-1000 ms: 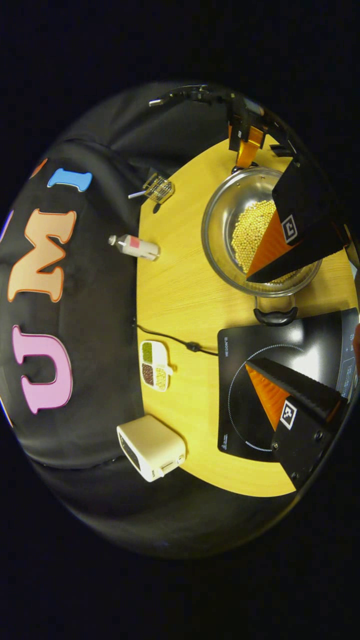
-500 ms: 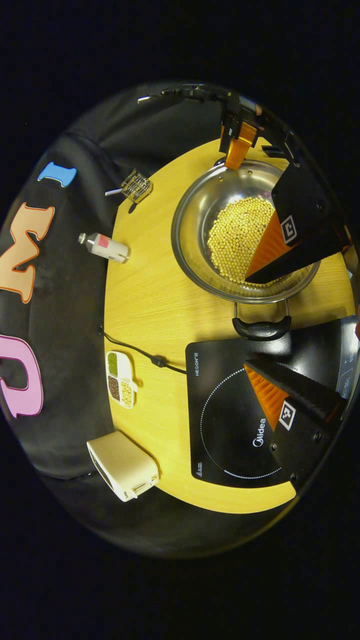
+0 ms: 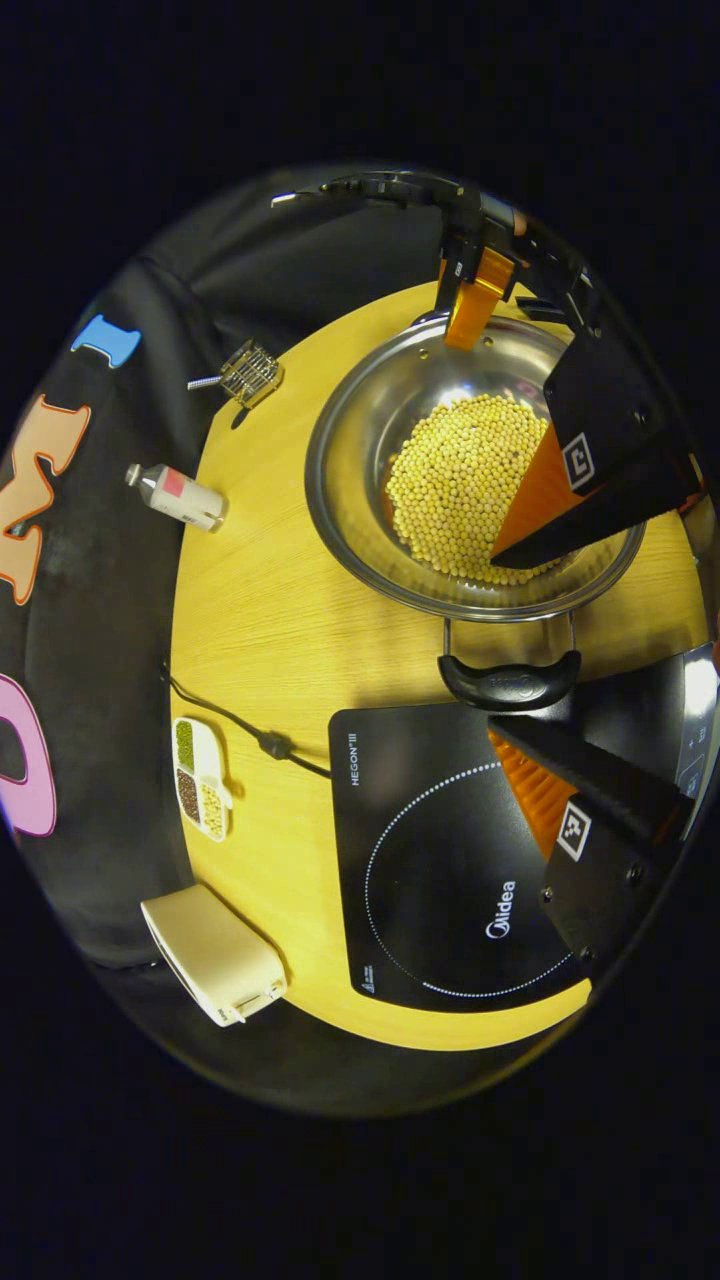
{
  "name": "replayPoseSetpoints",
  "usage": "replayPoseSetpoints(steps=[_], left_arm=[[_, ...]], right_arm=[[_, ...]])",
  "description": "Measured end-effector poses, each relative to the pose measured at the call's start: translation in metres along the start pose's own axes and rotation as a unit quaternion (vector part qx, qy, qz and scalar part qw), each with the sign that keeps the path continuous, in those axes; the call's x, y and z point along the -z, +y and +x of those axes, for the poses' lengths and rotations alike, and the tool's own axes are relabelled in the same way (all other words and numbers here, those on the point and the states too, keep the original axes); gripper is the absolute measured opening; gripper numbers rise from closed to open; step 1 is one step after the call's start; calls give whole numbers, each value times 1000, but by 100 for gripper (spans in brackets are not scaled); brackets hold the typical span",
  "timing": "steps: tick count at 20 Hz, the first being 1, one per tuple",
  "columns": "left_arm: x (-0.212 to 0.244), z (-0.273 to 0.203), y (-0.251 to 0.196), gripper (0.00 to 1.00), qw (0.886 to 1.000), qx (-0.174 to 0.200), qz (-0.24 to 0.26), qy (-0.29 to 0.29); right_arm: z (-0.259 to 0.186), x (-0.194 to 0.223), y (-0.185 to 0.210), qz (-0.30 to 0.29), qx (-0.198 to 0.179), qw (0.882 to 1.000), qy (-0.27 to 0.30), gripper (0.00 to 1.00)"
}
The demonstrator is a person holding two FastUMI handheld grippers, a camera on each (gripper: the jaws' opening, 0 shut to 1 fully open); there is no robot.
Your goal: First push the handle of the pot to place it horizontally, then grasp the pot with both hands and set it on the induction cooktop.
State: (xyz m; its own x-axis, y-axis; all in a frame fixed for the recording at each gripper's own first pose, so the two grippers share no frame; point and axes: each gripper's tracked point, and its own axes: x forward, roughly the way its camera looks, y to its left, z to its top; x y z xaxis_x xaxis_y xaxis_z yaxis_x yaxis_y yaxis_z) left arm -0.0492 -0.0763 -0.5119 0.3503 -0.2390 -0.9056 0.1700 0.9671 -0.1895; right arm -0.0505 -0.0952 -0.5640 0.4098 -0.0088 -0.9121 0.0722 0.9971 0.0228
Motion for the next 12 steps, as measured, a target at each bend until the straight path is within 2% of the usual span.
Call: replayPoseSetpoints(steps=[6, 7, 8, 9, 10, 11, 12], left_arm=[[-2, 5, 2, 95, 1000, -13, 25, -3], [0, 6, 3, 92, 999, -19, 33, -1], [-1, 8, 4, 95, 999, -22, 41, 0], [0, 7, 5, 84, 999, -26, 47, 1], [0, 8, 6, 82, 998, -28, 48, 2], [-1, 8, 6, 83, 998, -29, 46, 2], [-2, 8, 7, 77, 998, -31, 45, 0]], right_arm=[[9, 13, 5, 16, -19, 999, 23, 95], [10, 11, 10, 26, -30, 999, 27, 92], [11, 12, 15, 36, -38, 998, 31, 80], [13, 11, 13, 39, -33, 998, 31, 71], [12, 11, 12, 40, -31, 998, 32, 63], [10, 10, 13, 49, -30, 998, 34, 66], [12, 10, 14, 56, -32, 997, 36, 61]])
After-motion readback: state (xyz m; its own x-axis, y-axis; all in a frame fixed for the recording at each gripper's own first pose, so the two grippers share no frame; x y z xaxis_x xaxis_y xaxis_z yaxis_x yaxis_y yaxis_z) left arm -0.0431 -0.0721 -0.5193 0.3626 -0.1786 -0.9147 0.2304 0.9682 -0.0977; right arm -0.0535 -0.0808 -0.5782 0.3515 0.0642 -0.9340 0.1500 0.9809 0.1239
